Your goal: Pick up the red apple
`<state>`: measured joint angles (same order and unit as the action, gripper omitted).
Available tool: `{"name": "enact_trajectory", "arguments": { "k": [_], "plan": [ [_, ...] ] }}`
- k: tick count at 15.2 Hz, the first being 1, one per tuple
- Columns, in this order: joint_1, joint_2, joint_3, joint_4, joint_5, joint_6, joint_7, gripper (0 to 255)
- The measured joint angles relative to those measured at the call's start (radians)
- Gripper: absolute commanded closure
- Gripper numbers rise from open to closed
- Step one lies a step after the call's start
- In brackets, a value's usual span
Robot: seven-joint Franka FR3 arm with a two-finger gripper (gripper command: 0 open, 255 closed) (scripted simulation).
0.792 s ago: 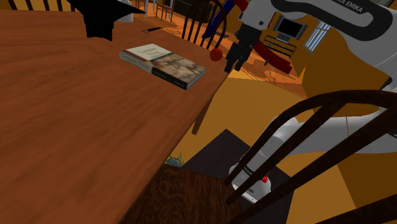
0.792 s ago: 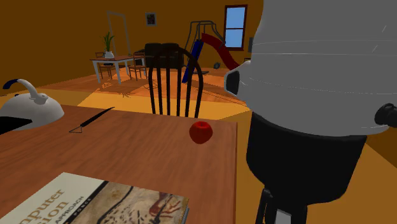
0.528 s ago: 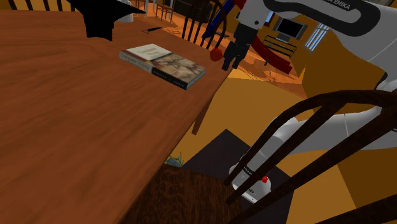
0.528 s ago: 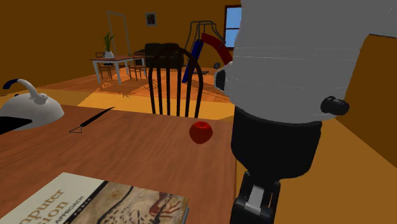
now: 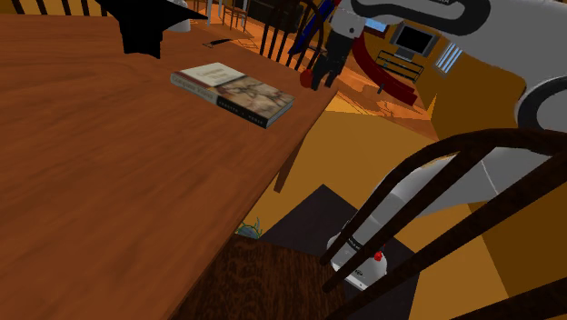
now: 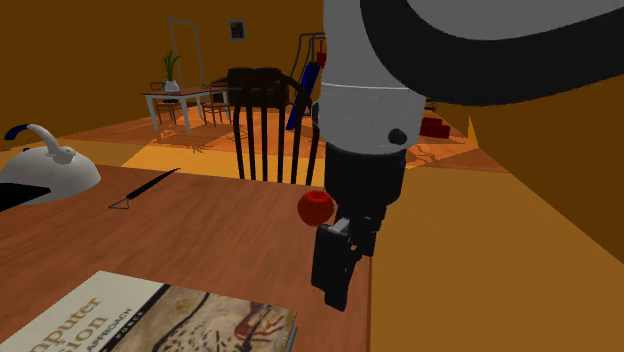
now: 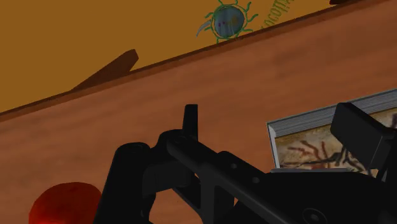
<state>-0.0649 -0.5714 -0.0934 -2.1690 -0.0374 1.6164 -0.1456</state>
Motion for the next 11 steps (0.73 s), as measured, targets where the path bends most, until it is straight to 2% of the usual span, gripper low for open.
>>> {"name": "enact_trajectory", "arguments": {
  "k": [11],
  "plan": [
    [-0.04,0.323,-0.104,0.261,-0.061,0.121,-0.139,0]
  ]
}}
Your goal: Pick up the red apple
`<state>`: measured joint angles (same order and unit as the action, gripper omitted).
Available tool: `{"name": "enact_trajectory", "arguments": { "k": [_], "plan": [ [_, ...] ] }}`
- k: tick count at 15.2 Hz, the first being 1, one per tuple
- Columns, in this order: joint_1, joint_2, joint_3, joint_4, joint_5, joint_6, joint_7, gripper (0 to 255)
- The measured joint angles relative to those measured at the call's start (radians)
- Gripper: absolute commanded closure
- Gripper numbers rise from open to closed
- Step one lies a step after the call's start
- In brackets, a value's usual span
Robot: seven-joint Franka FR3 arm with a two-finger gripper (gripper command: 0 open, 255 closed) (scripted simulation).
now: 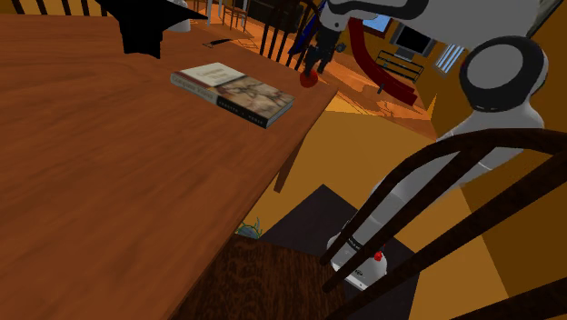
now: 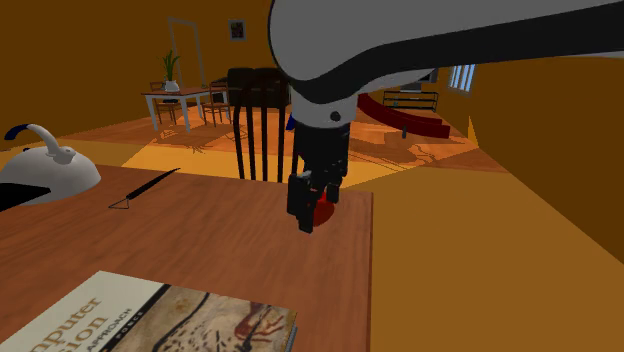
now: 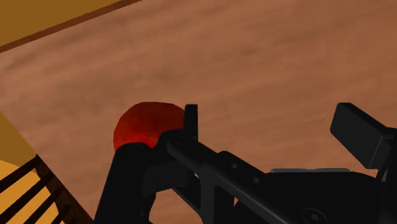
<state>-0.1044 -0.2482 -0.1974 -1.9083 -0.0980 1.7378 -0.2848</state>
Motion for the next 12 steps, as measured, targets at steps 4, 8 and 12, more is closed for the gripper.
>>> {"name": "enact_trajectory", "arguments": {
  "k": [4,8,12],
  "plan": [
    [-0.015,0.129,-0.031,0.129,0.003,0.023,-0.048,0],
    [-0.043,0.264,-0.067,0.278,0.02,0.033,-0.113,0],
    [-0.045,0.289,-0.069,0.271,0.021,0.07,-0.115,0]
  ]
}}
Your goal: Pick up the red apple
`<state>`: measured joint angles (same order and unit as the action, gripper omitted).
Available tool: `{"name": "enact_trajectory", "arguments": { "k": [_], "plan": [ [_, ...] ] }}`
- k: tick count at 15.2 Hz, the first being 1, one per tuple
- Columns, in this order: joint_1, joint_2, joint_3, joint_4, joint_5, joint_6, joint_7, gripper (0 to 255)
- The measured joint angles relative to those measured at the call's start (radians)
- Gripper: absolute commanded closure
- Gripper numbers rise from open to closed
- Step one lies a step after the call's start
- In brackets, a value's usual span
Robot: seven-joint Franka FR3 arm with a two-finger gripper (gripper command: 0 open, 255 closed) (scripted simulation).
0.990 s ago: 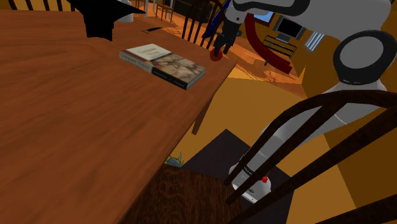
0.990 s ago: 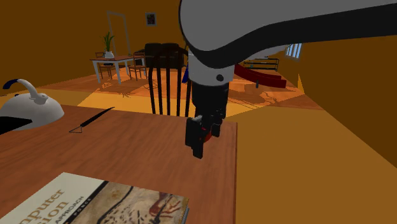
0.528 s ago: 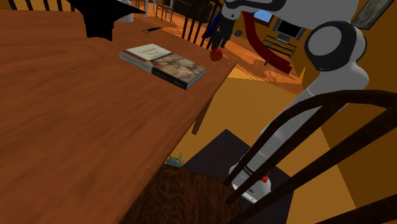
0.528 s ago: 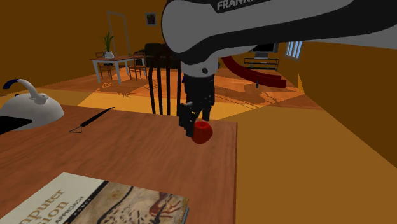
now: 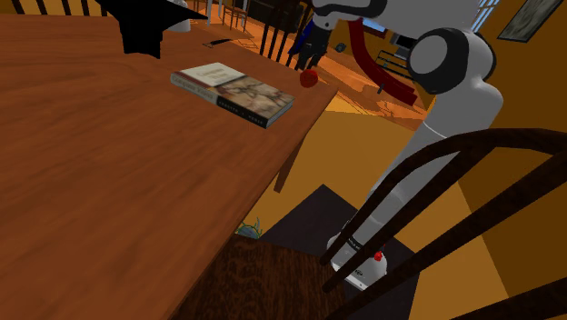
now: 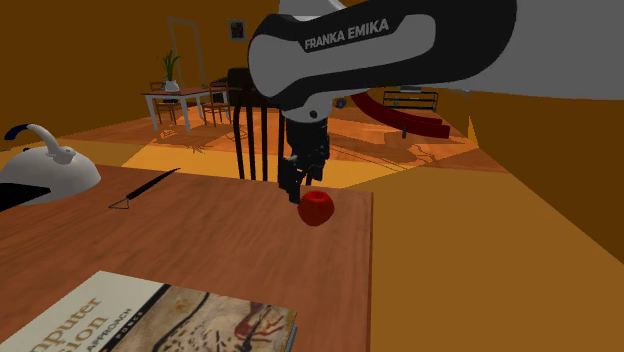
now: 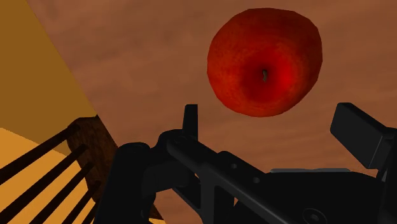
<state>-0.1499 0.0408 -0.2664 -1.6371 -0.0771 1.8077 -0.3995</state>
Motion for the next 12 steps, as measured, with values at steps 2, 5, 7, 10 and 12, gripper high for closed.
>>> {"name": "enact_trajectory", "arguments": {
  "k": [2,5,7,10,12],
  "plan": [
    [0.0,0.001,0.0,-0.026,0.0,0.027,0.001,0],
    [0.0,0.0,0.0,-0.055,-0.002,0.055,0.005,255],
    [0.0,-0.001,0.0,-0.06,-0.002,0.061,0.005,255],
    [0.0,-0.001,0.0,-0.06,-0.002,0.062,0.005,255],
    [0.0,-0.001,0.0,-0.06,-0.002,0.062,0.005,255]
  ]
}}
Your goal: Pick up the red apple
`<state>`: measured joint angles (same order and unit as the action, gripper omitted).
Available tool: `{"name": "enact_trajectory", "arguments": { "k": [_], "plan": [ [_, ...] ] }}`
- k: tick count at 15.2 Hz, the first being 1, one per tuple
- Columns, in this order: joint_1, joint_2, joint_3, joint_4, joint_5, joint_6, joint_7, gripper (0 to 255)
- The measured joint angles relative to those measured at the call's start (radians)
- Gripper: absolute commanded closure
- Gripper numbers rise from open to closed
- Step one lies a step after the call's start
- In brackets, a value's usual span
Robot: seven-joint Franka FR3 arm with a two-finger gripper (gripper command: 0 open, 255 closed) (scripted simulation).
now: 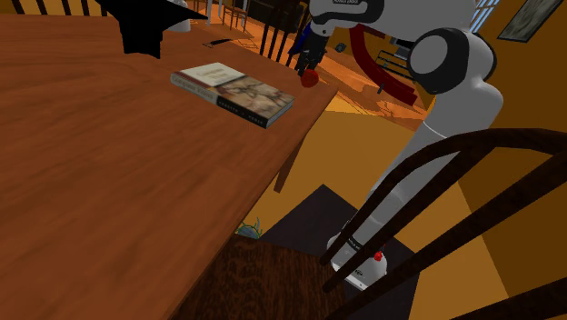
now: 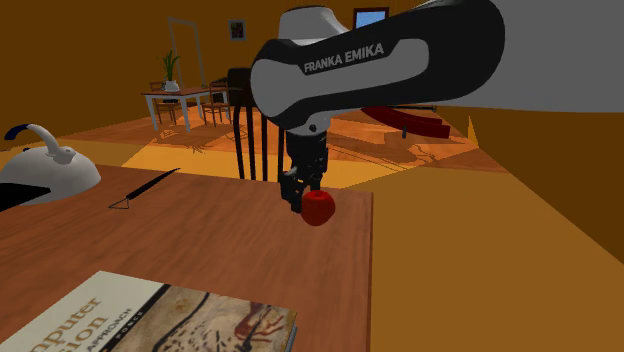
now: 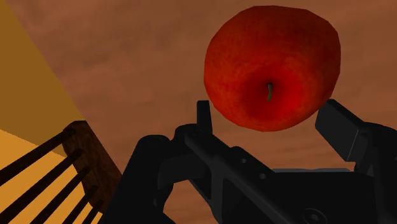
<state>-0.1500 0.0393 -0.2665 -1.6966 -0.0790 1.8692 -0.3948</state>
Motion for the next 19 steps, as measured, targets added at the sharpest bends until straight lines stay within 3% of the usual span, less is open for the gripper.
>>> {"name": "enact_trajectory", "arguments": {
  "k": [7,19],
  "plan": [
    [0.001,0.003,0.001,0.038,0.001,-0.037,-0.001,255],
    [-0.004,0.041,-0.002,0.245,0.015,-0.206,-0.021,255]
  ]
}}
